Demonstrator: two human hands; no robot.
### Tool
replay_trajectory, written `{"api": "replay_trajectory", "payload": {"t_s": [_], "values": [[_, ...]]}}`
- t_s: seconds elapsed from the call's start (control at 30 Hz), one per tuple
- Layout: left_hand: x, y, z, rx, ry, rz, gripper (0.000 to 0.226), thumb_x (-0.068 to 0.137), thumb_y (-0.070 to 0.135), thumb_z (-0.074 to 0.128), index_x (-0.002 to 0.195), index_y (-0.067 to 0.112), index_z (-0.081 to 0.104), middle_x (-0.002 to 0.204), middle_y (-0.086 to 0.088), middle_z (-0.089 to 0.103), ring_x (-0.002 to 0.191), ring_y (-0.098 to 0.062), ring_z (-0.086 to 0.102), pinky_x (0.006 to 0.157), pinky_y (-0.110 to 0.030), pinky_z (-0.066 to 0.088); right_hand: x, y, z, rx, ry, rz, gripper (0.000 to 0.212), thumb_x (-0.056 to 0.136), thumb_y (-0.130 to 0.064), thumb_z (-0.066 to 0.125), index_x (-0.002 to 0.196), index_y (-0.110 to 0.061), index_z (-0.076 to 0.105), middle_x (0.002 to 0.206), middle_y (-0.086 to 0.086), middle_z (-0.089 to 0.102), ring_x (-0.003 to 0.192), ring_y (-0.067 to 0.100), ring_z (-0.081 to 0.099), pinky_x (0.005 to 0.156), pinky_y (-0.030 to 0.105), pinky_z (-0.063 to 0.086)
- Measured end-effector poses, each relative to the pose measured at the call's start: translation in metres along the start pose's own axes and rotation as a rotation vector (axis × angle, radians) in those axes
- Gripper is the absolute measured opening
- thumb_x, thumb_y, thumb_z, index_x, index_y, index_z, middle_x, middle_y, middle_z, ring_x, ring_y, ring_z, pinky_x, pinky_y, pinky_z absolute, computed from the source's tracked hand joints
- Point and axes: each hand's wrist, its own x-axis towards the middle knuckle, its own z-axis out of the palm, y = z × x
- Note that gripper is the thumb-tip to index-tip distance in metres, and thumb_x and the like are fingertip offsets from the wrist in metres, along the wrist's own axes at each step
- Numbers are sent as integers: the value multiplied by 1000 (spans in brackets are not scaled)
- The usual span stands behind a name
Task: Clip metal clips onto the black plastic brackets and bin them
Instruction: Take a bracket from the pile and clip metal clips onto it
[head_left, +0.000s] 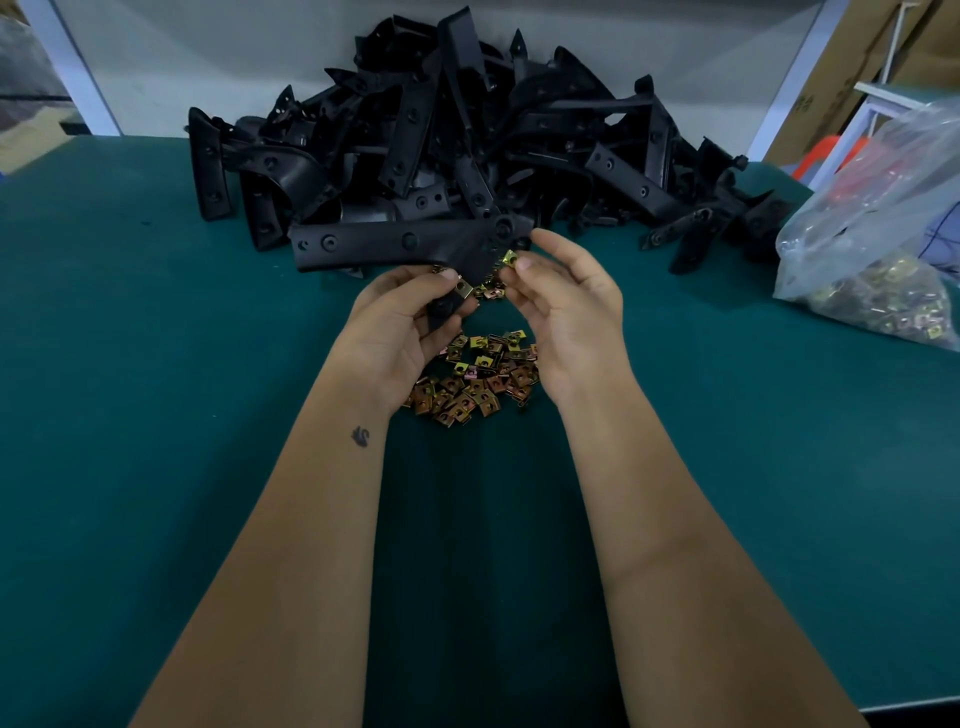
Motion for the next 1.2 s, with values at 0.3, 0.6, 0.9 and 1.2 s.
{"api": "replay_trajectory", "payload": {"t_s": [0.3, 0.6, 0.9, 1.2], "values": [[1, -2, 0, 60, -1, 18, 19, 90, 5, 67, 103, 13, 56, 75, 1, 74, 72, -15, 73, 59, -20, 55, 0, 1, 2, 65, -2, 35, 27, 88, 7, 64, 107, -11, 66, 87, 5, 70, 77, 14, 69, 77, 24, 56], [1, -4, 4, 116, 40, 70, 26, 90, 18, 71, 110, 13, 55, 78, 1, 70, 71, -15, 70, 59, -24, 55, -1, 2, 3, 91, -27, 58, 26, 88, 3, 64, 108, -13, 66, 87, 2, 71, 80, 13, 66, 79, 25, 54], [-1, -2, 8, 71, 63, 69, 32, 90, 16, 70, 115, 13, 51, 96, -2, 69, 77, -15, 69, 64, -25, 55, -1, 3, 6, 130, -80, 34, 26, 85, 10, 63, 104, -7, 65, 81, 4, 69, 76, 14, 65, 77, 25, 54], [-1, -1, 6, 58, 75, 64, 42, 92, 15, 63, 130, 4, 49, 108, -7, 61, 97, -20, 59, 57, -24, 49, 1, 7, 7, -14, -118, -9, 29, 82, 11, 67, 103, -10, 67, 85, 3, 70, 85, 13, 66, 83, 26, 52]]}}
